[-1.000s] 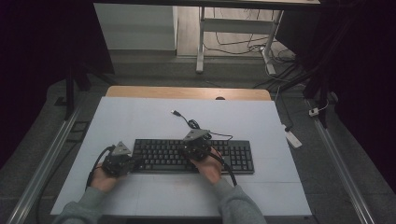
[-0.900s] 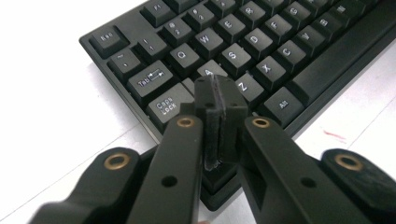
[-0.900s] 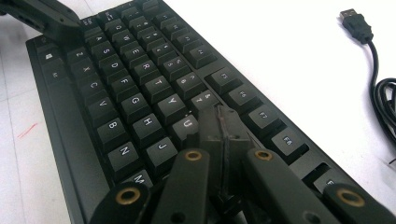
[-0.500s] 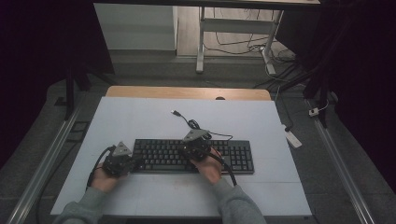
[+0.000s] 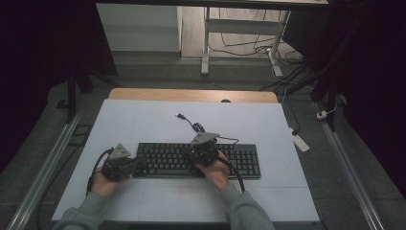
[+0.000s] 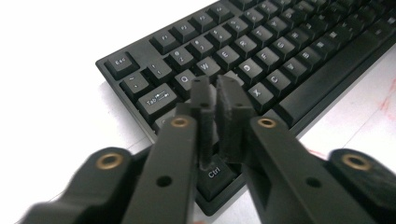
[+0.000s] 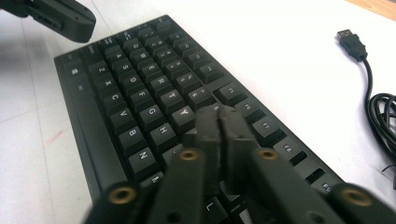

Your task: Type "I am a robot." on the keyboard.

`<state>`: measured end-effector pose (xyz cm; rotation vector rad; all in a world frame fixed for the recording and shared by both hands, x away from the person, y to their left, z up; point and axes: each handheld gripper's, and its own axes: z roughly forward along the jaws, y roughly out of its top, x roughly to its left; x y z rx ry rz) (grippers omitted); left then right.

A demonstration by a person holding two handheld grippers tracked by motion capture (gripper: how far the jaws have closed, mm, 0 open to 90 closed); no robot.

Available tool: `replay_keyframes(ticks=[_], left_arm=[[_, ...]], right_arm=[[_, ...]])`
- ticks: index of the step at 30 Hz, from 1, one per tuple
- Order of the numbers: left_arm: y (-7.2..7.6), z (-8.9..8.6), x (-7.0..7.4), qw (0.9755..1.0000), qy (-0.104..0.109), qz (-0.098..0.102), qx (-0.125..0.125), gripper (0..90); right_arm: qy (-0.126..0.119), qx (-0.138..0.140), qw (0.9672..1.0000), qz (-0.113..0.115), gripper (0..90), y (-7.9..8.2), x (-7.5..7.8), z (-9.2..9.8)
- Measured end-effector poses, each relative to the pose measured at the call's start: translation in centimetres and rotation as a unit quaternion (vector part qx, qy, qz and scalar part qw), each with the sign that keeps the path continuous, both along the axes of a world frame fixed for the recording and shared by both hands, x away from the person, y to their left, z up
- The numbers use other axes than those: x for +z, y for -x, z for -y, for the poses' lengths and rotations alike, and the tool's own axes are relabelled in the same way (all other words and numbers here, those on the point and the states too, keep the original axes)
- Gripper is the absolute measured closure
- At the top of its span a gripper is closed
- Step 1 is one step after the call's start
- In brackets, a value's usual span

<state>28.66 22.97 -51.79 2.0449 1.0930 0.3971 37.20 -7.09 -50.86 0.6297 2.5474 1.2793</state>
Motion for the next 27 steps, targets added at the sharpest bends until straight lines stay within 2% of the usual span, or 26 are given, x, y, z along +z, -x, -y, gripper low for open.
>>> replay_keyframes(ticks=[7,10,13,16,18,22,26,27], left_arm=[[0.0,-0.2,0.2,0.9998,0.021,-0.001,0.004,65.5],[0.0,-0.3,0.2,0.9997,0.023,-0.001,0.005,57.8],[0.0,-0.3,0.2,0.9996,0.025,-0.001,0.01,54.2],[0.0,-0.4,0.3,0.9995,0.027,-0.001,0.014,48.7],[-0.1,-0.5,0.3,0.9995,0.029,-0.001,0.014,47.8],[-0.1,-0.5,0.3,0.9993,0.033,-0.006,0.017,43.5],[-0.1,-0.5,0.4,0.9993,0.033,-0.006,0.016,40.4],[-0.1,-0.5,0.4,0.9992,0.034,-0.006,0.018,39.3]], right_arm=[[-0.012,-0.006,0.9999,-0.004,70.6,0.1,0.6,0.9],[-0.016,-0.012,0.9998,-0.003,66.5,0.4,0.9,2.0],[-0.019,-0.016,0.9997,-0.002,65.5,0.6,1.0,2.7],[-0.022,-0.027,0.9994,-0.002,63.8,1.2,1.3,4.4],[-0.023,-0.029,0.9993,0.0,63.4,1.3,1.3,4.9],[-0.023,-0.043,0.9988,0.001,61.6,1.9,1.4,7.0],[-0.021,-0.058,0.9981,0.008,60.8,2.8,1.6,9.3],[-0.019,-0.067,0.9975,0.011,60.6,3.3,1.7,10.5]])
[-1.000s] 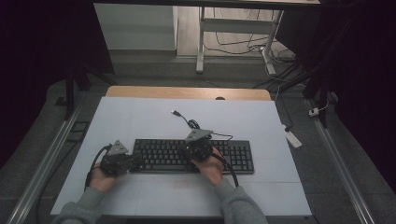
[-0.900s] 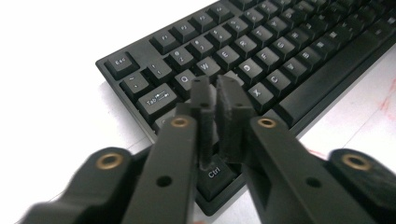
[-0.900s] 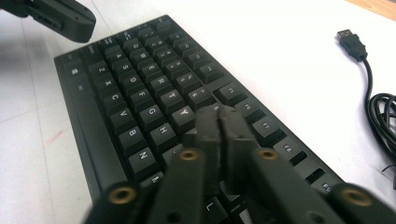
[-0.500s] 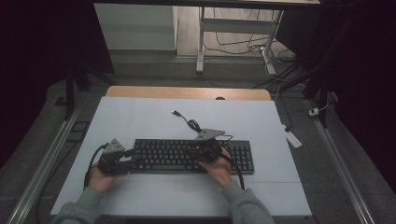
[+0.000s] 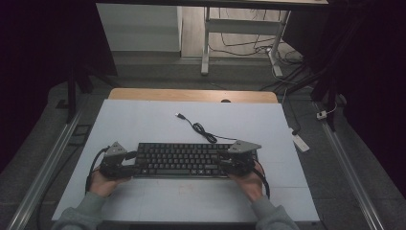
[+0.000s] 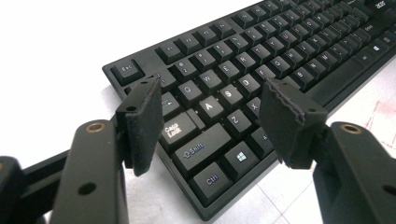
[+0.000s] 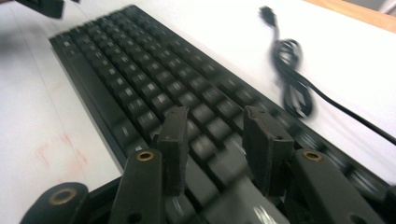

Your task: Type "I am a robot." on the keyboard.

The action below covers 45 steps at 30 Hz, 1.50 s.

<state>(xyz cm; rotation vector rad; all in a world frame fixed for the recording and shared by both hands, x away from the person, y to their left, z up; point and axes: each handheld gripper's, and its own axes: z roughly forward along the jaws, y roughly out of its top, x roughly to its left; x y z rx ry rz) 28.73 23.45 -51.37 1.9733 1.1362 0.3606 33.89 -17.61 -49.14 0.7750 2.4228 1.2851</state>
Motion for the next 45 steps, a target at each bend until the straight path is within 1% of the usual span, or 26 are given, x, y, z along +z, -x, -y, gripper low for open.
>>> replay_keyframes(ticks=[1,8,12,13,14,15,16,17,19,23,25,26,30,34,35,36,38,39,40,41,42,43,44,45], left_arm=[[0.0,0.0,0.0,1.0,0.0,0.0,0.001,39.3],[-0.1,0.0,0.2,1.0,-0.001,0.004,-0.002,36.4],[-0.1,0.0,0.2,1.0,0.0,0.004,-0.004,35.5],[-0.1,0.0,0.2,1.0,-0.001,0.004,-0.004,35.5],[-0.1,0.0,0.2,1.0,-0.001,0.005,-0.004,35.4],[-0.1,0.1,0.3,1.0,-0.002,0.005,-0.005,35.5],[-0.1,0.1,0.3,1.0,-0.002,0.005,-0.005,35.5],[-0.1,0.1,0.3,1.0,-0.002,0.005,-0.005,35.5],[-0.1,0.0,0.3,1.0,-0.002,0.005,-0.006,35.3],[-0.1,0.0,0.4,0.9999,0.002,0.006,-0.008,35.1],[0.0,-0.1,0.5,0.9999,0.004,0.008,-0.01,35.3],[0.0,-0.1,0.5,0.9999,0.006,0.009,-0.01,35.6],[0.0,0.0,1.1,0.9995,0.013,0.013,-0.024,37.2],[0.1,0.6,1.8,0.9985,0.015,0.024,-0.046,41.8],[0.1,0.8,1.9,0.9982,0.015,0.026,-0.052,42.9],[0.0,1.0,2.1,0.9978,0.015,0.026,-0.059,47.4],[-0.1,1.5,2.3,0.9971,0.013,0.027,-0.069,50.0],[-0.1,1.7,2.4,0.9967,0.013,0.028,-0.075,52.5],[-0.2,1.9,2.4,0.9962,0.013,0.028,-0.082,54.9],[-0.2,2.2,2.5,0.9959,0.012,0.028,-0.085,54.9],[-0.3,2.4,2.5,0.9955,0.01,0.026,-0.091,57.4],[-0.3,2.7,2.5,0.995,0.011,0.023,-0.097,61.3],[-0.4,2.9,2.6,0.9943,0.01,0.023,-0.104,69.2],[-0.5,3.2,2.6,0.9936,0.008,0.022,-0.11,69.2]], right_arm=[[0.0,0.0,1.0,0.0,60.6,0.0,0.0,0.0],[0.005,-0.029,0.9996,0.007,60.0,1.3,0.1,3.8],[-0.003,-0.041,0.9991,0.008,60.0,1.9,0.0,5.5],[-0.001,-0.042,0.9991,0.008,60.0,2.0,0.0,5.8],[-0.003,-0.044,0.999,0.007,60.0,2.0,-0.1,6.0],[-0.001,-0.046,0.9989,0.006,60.0,2.1,-0.1,6.2],[-0.004,-0.047,0.9989,0.006,60.0,2.1,-0.2,6.4],[-0.001,-0.049,0.9988,0.006,60.1,2.2,-0.2,6.5],[-0.003,-0.047,0.9989,0.005,59.9,2.2,-0.3,6.7],[-0.005,-0.049,0.9988,0.005,59.8,2.3,-0.4,7.0],[0.0,-0.051,0.9987,0.006,59.8,2.3,-0.4,7.2],[-0.006,-0.051,0.9987,0.007,59.8,2.3,-0.4,7.2],[-0.005,-0.054,0.9985,0.007,59.8,2.4,-0.4,7.5],[-0.005,-0.052,0.9986,0.007,59.8,2.4,-0.5,7.5],[-0.007,-0.051,0.9987,0.007,59.8,2.4,-0.5,7.4],[-0.006,-0.05,0.9987,0.007,59.8,2.4,-0.5,7.4],[-0.005,-0.049,0.9987,0.007,59.8,2.5,-0.5,7.4],[-0.006,-0.05,0.9987,0.008,59.8,2.5,-0.5,7.4],[-0.003,-0.052,0.9986,0.008,59.8,2.6,-0.5,7.5],[-0.003,-0.052,0.9986,0.008,59.8,2.6,-0.5,7.5],[-0.006,-0.05,0.9987,0.008,59.8,2.6,-0.5,7.5],[-0.005,-0.051,0.9987,0.008,59.7,2.7,-0.5,7.6],[-0.005,-0.052,0.9986,0.009,59.7,2.8,-0.5,7.7],[-0.005,-0.052,0.9986,0.009,59.7,2.8,-0.5,7.7]])
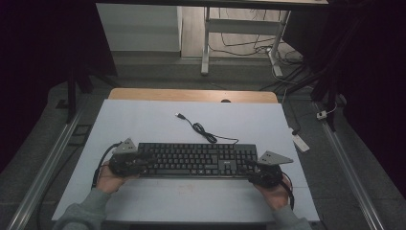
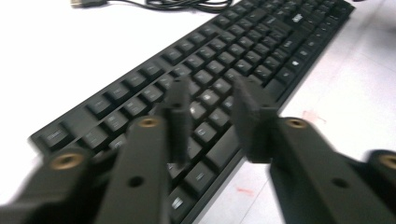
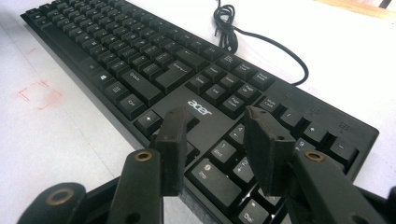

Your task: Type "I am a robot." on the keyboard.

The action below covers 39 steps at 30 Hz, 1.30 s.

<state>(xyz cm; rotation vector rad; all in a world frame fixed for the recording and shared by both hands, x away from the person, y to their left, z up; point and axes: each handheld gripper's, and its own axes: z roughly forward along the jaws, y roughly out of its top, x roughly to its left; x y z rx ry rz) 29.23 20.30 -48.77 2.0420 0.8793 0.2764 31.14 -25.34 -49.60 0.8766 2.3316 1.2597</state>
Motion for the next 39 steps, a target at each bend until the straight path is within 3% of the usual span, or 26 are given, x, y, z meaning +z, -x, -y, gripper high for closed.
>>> replay_keyframes(ticks=[1,5,13,29,39], left_arm=[[-0.1,0.3,0.0,1.0,-0.002,-0.001,-0.006,78.5],[-0.6,1.5,0.0,0.9994,-0.017,-0.007,-0.03,88.2],[-1.1,3.7,-1.0,0.9968,-0.045,-0.027,-0.061,88.8],[-1.2,5.5,-2.5,0.9936,-0.07,-0.043,-0.078,88.7],[-1.3,6.0,-3.0,0.9921,-0.087,-0.042,-0.079,88.7]], right_arm=[[-0.001,-0.001,1.0,0.001,59.7,0.1,0.0,0.1],[-0.001,-0.004,1.0,0.001,59.6,0.2,-0.1,0.4],[0.003,-0.009,1.0,-0.001,59.5,0.4,-0.3,1.1],[0.003,-0.006,1.0,-0.003,59.4,0.3,-0.5,0.9],[0.006,-0.005,1.0,-0.004,59.1,0.2,-0.5,0.8]])
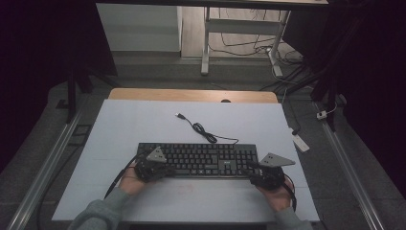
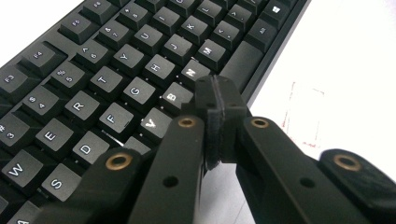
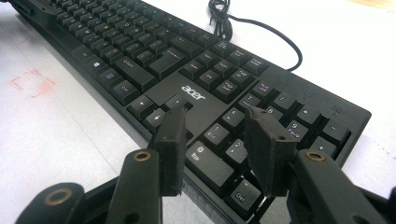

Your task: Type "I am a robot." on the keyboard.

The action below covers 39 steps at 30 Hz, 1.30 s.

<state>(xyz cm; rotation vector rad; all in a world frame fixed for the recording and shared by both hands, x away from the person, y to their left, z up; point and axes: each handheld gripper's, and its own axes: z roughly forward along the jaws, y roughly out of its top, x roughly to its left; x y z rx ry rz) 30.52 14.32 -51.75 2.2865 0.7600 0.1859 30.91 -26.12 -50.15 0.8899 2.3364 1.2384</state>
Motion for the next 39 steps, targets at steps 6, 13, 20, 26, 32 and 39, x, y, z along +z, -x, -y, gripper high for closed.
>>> replay_keyframes(ticks=[6,13,20,26,32,39], left_arm=[[-0.1,0.1,-0.2,1.0,0.0,-0.002,0.002,88.8],[0.1,0.3,-0.3,0.9999,-0.009,0.006,0.0,88.9],[0.3,-0.4,0.7,0.9996,0.014,0.023,0.012,88.7],[0.5,-1.2,1.5,0.998,0.04,0.033,0.036,70.5],[0.6,-2.2,2.3,0.9959,0.057,0.031,0.064,50.5],[0.4,-3.7,2.9,0.992,0.074,0.022,0.099,40.4]], right_arm=[[0.0,0.0,1.0,0.0,59.0,0.0,0.0,0.0],[0.002,0.001,1.0,0.0,59.0,0.0,0.0,-0.1],[0.0,0.001,1.0,0.001,59.0,0.0,0.0,-0.1],[0.002,0.0,1.0,0.001,59.0,0.0,0.0,-0.1],[0.002,0.003,1.0,0.003,58.9,0.0,0.0,-0.1],[0.001,0.005,1.0,0.003,58.5,0.0,0.0,-0.1]])
